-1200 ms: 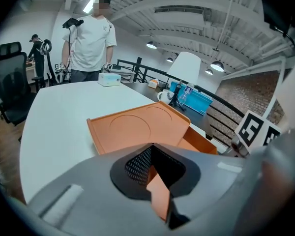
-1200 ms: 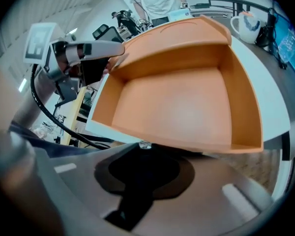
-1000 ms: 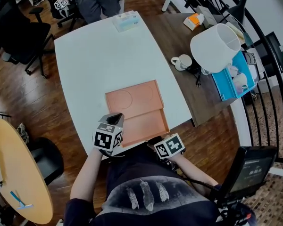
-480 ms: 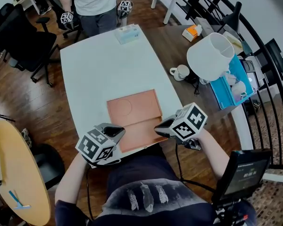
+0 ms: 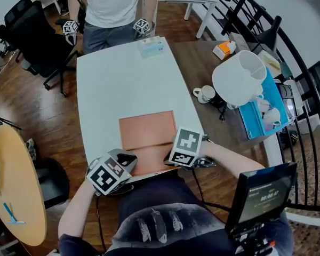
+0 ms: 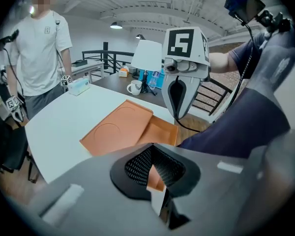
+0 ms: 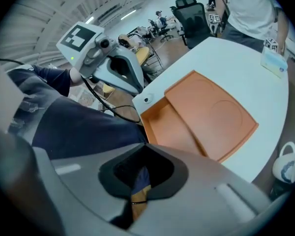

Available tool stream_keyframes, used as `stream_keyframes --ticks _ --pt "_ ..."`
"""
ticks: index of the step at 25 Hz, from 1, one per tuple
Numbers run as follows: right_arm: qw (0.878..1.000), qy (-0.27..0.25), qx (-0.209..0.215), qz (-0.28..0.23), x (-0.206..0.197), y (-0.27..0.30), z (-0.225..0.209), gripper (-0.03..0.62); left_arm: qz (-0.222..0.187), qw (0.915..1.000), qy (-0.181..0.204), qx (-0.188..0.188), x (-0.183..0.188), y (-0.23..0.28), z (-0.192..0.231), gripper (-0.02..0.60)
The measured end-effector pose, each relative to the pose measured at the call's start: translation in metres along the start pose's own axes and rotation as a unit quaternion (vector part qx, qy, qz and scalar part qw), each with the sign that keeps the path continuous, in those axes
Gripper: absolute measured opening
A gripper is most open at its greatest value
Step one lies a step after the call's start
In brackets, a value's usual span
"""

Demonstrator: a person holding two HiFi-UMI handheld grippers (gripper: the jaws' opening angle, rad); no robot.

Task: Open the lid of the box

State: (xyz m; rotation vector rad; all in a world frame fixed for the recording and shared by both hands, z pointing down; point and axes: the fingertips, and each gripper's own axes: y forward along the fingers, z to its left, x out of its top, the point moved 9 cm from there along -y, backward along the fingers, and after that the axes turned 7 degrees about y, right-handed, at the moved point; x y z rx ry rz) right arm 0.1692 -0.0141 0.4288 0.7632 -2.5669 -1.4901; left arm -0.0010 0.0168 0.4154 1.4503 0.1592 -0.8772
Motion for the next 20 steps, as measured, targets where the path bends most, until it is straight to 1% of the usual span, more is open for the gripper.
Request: stream_keyframes --ticks 3,6,9,13,20 --pt "0.999 -0.033 0.009 0.028 0.001 -0.004 -0.004 0.003 0.000 0.9992 -0.027 0.029 0.001 -0.008 -0.005 0.017" --pt "0.997 -0.057 0.017 0.054 -0.003 -0.010 -0.008 0.003 -0.007 0.9974 -0.052 0.048 0.006 -0.005 -0.010 0.017" --pt "0.994 -0.071 0.017 0.076 -0.011 -0.017 -0.015 0.003 -0.011 0.9962 -0.061 0.062 0.014 0.001 -0.012 0.017" --pt "0.991 -0.089 0.022 0.096 -0.014 -0.020 -0.022 0.003 -0.008 0.9940 -0.071 0.083 0.017 0.000 -0.014 0.017" --pt "0.990 -0.098 0.021 0.097 -0.008 -0.033 -0.031 0.003 -0.019 0.9915 -0.079 0.102 0.026 -0.005 -0.009 0.017"
